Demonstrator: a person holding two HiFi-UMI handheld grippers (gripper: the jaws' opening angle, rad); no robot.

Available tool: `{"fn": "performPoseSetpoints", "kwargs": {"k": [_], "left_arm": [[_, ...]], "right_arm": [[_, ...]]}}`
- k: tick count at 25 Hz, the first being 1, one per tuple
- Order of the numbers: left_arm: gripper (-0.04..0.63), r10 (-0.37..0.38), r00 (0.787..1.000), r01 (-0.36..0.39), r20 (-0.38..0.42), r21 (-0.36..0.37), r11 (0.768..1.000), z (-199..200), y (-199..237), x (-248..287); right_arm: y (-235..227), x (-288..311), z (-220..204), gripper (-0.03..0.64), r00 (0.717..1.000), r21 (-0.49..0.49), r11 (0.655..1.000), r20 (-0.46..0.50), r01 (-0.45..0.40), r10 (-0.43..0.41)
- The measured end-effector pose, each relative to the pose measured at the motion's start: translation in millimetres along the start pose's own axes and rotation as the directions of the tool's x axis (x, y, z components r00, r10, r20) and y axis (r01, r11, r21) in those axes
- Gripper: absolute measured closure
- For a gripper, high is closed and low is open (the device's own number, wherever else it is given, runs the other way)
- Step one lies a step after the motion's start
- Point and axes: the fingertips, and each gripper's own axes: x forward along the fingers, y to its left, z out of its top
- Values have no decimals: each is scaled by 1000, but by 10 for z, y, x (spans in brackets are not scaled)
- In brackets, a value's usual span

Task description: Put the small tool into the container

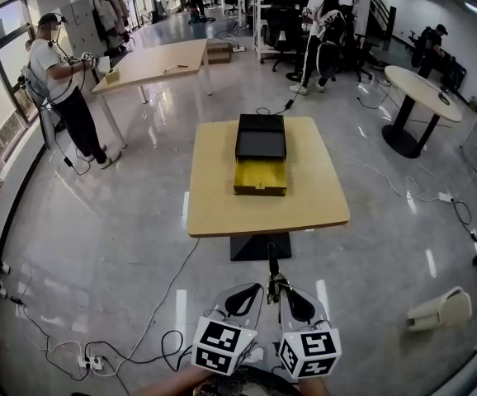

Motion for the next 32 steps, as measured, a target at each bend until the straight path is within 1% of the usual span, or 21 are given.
{"fn": "performPoseSetpoints", "kwargs": {"k": [2,6,9,14,17,20,23,25,27,32], "left_arm": [[582,10,1000,-10,-3,6,1000,107,-158,318],[581,27,1000,-27,-2,4,1000,191,-396,762],[581,32,999,-32,2,-1,999,416,-474,1091],[583,40,999,-41,-8,-35,999,690,39,1146],[582,38,999,-38,-5,-41,998,939,332,1587],[582,32,999,-32,2,-39,999,1121,706,2116],[583,18,1000,-18,6,-45,999,1329,1165,2484],[583,15,1000,-14,8,-48,999,1470,1546,2712],[583,12,1000,-11,10,-51,999,1636,2037,2929],[583,-9,1000,9,12,-54,998,2158,3466,3292]], "right_arm": [[-371,28,78,607,1000,-2,1000,-6,-10,10],[-912,30,128,607,1000,-4,1000,-13,-18,18],[-1277,136,335,607,1000,-6,1000,-13,-21,21],[-1135,595,689,607,1000,-11,1000,-21,-23,23],[-1352,1064,905,607,999,-11,1000,-30,-25,25],[-1576,1644,1042,607,999,-11,1000,-36,-24,24],[-1636,2226,1236,607,999,-16,1000,-40,-19,19],[-1654,2669,1378,607,999,-20,1000,-44,-15,15],[-1621,3193,1562,607,999,-23,1000,-46,-9,7],[-1255,4574,2159,607,999,-23,1000,-50,16,-17]]}}
